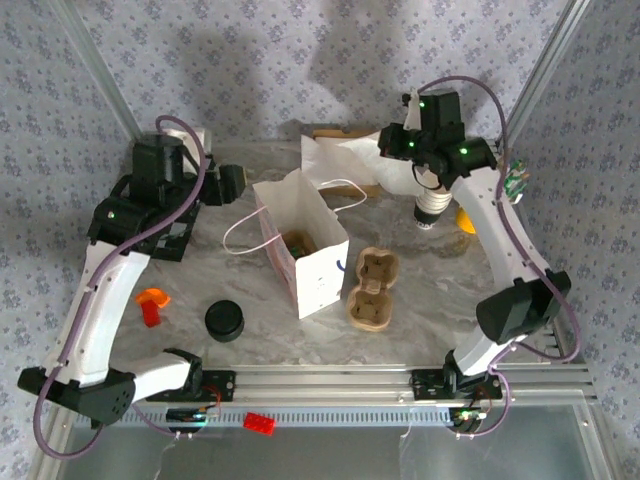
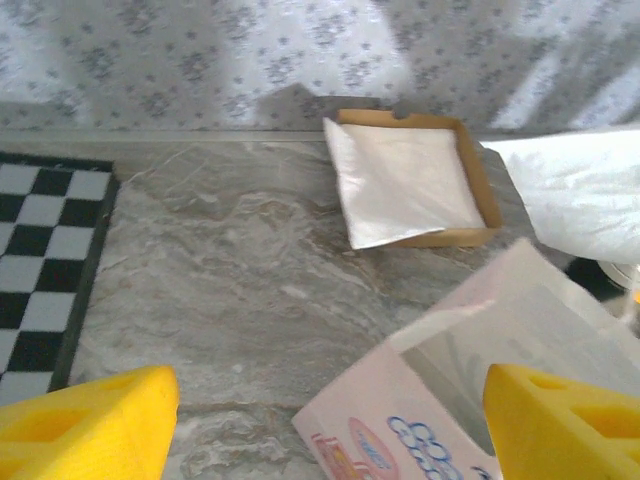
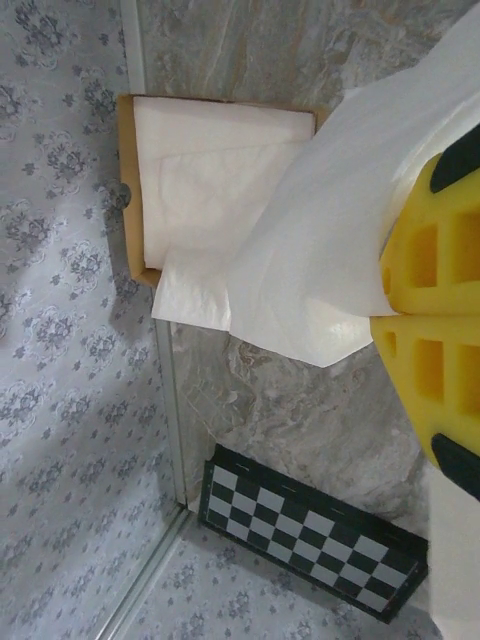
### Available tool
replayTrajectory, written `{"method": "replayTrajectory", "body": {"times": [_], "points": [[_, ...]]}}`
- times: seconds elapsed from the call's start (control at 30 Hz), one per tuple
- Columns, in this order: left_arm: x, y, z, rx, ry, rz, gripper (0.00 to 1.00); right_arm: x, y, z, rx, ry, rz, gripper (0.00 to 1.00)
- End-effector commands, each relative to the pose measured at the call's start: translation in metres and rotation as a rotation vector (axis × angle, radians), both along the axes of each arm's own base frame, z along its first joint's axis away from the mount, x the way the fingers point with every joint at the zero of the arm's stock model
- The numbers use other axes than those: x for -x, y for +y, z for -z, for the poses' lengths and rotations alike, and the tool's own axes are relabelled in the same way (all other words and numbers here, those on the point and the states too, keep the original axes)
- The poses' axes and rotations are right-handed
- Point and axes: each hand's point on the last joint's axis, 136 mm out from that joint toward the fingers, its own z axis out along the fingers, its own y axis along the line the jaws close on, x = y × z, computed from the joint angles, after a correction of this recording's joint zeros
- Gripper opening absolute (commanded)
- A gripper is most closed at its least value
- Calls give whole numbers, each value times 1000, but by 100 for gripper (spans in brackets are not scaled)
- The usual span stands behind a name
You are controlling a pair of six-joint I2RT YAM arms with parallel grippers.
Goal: Pack the takeout coffee
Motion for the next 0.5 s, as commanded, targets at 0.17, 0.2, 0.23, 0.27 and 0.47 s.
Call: {"method": "replayTrajectory", "body": {"times": [0.17, 0.2, 0.23, 0.27, 0.47], "points": [[33, -68, -56, -125, -261, 288, 81, 76, -14, -60, 11, -88, -31, 0], [38, -80, -60, -141, -288, 333, 81, 85, -17, -64, 7, -91, -35, 0], [43, -92, -64, -158, -315, 377, 81, 95, -19, -68, 3, -96, -42, 0], [47, -103, -66, -170, -337, 410, 82, 104, -20, -71, 0, -100, -49, 0], [59, -172, -73, -258, -454, 605, 86, 155, -31, -85, -18, -101, -89, 0]]}}
